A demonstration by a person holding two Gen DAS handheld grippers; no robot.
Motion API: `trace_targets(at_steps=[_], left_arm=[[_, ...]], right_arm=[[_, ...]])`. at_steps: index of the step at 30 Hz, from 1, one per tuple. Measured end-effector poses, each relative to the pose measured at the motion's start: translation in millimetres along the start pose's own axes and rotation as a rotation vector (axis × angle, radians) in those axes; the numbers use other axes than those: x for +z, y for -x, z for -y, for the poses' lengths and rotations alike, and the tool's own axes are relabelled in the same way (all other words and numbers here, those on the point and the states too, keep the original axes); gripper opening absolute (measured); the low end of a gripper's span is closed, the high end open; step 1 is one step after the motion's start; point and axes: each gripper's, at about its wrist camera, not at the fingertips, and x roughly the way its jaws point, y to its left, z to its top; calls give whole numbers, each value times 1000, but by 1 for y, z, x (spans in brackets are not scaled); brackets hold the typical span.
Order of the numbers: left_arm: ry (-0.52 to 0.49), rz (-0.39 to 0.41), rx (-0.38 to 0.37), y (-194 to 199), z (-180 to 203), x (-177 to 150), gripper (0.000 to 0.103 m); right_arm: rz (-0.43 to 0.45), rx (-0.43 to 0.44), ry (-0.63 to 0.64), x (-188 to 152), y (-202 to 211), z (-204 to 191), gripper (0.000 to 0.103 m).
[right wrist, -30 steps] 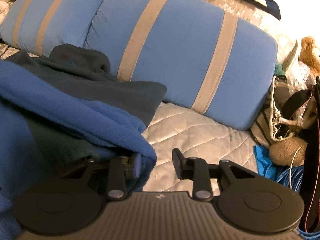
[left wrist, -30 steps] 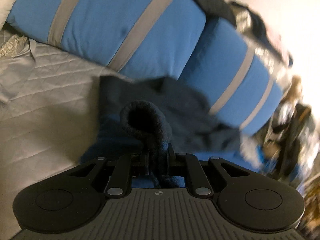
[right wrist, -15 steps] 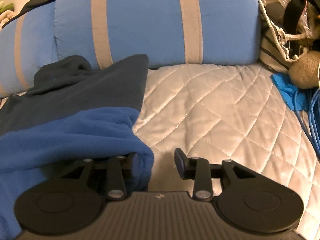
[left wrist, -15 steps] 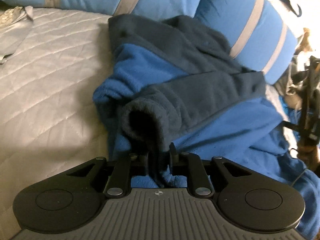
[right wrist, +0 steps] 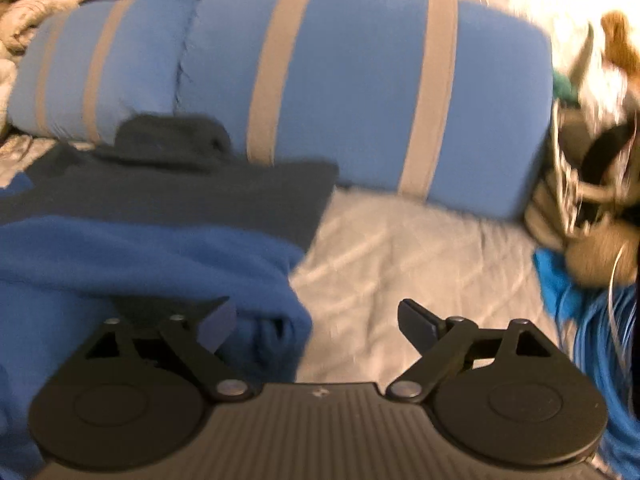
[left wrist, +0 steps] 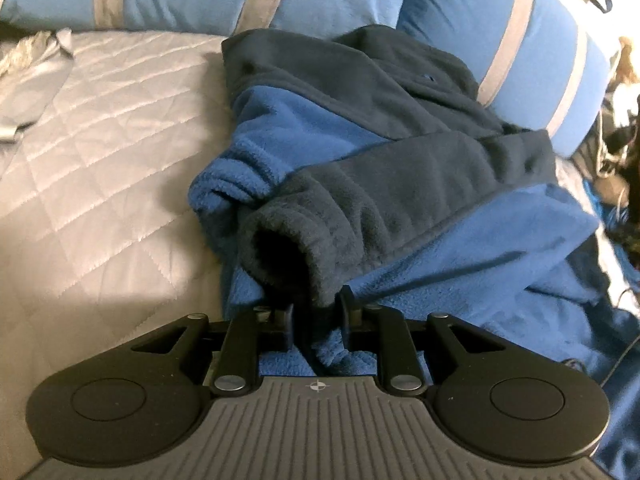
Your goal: Fold clothes
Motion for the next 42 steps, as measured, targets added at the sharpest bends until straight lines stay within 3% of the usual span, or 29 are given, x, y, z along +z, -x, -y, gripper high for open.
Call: trace_targets(at_steps=[2, 5, 9, 12, 16, 17, 19, 27, 34, 42], left_arm=[[-11, 3, 9, 0, 2, -1, 23], [-4, 13, 5, 2, 0, -3, 25], [-2, 33, 8, 8, 0, -5, 31], [-31, 49, 33, 17, 3, -6, 39], [-94, 106, 107, 39, 15, -7, 63], [-111, 125, 128, 47, 18, -7, 65], [-129, 180, 137, 64, 24, -7, 66], [-66, 436, 52, 134, 46, 2, 76], [-50, 528, -7, 166, 64, 19, 76], [-54, 631, -35, 220, 84, 35, 76]], right_arm=[[39, 10, -15, 7, 0, -3, 99], [31, -44, -62, 13, -15, -5, 100], [-160, -153, 66, -4, -57, -23, 102], [-116, -183, 150, -10, -51, -34, 103], [-40, -190, 170, 2, -28, -32, 103], [-20, -184, 172, 6, -21, -30, 103], [23, -181, 176, 17, -3, -24, 103], [188, -172, 100, 55, 81, -11, 103], [286, -144, 43, 79, 144, -2, 103], [374, -187, 36, 106, 205, 15, 103]])
